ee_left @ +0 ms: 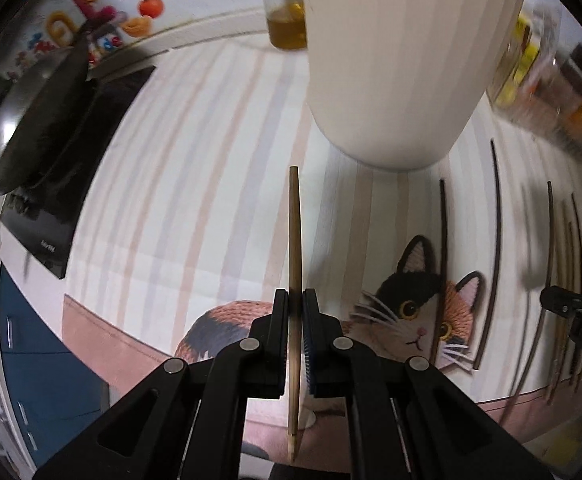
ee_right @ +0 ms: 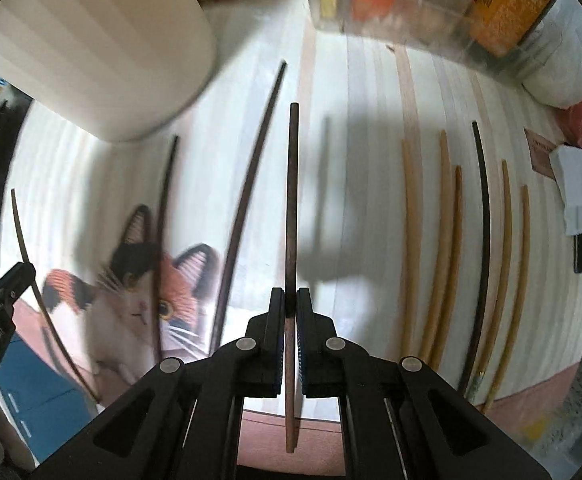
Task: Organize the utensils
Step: 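Lift both chopsticks and carry them above the cream utensil holder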
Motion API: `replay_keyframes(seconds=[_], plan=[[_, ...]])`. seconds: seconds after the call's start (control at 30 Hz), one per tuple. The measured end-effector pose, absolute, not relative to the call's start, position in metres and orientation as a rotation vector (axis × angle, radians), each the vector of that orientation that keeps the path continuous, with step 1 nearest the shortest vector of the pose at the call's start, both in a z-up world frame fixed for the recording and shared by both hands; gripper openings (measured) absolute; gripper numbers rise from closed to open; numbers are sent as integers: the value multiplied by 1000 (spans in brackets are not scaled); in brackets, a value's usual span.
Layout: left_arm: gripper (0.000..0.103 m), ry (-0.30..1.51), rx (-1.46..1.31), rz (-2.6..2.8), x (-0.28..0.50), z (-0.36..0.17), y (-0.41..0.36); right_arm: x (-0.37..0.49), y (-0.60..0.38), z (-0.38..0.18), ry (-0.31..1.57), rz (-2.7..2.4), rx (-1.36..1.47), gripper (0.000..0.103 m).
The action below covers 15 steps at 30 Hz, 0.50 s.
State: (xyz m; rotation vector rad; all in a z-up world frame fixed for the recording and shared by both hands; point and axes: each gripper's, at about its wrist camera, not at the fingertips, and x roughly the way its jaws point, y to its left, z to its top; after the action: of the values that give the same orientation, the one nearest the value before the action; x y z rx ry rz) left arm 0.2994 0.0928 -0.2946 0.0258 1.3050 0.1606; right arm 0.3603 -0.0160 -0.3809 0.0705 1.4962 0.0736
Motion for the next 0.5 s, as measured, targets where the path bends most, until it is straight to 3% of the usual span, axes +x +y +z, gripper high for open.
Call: replay_keyframes(seconds=[0.5], plan=[[4, 1121, -124, 213, 289, -216, 95, 360, -50, -305, 1307, 264, 125, 5]])
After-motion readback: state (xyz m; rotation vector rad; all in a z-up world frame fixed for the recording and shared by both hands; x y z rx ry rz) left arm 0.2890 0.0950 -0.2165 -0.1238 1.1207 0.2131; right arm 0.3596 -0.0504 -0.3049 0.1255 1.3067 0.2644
